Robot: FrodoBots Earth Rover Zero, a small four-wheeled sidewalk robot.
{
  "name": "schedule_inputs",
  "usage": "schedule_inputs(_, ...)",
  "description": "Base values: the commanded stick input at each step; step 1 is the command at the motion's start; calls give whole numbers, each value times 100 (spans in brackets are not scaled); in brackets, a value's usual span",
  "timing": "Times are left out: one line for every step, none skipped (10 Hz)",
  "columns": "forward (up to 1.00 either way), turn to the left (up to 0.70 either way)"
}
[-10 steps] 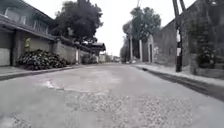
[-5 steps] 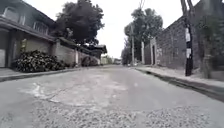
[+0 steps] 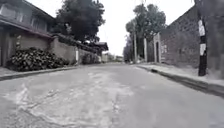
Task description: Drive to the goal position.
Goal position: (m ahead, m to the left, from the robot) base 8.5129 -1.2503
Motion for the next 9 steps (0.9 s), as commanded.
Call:
schedule_inputs(100,0)
schedule_inputs(100,0)
schedule_inputs(100,0)
schedule_inputs(100,0)
schedule_inputs(100,0)
schedule_inputs(100,0)
schedule_inputs(100,0)
schedule_inputs(100,0)
schedule_inputs(100,0)
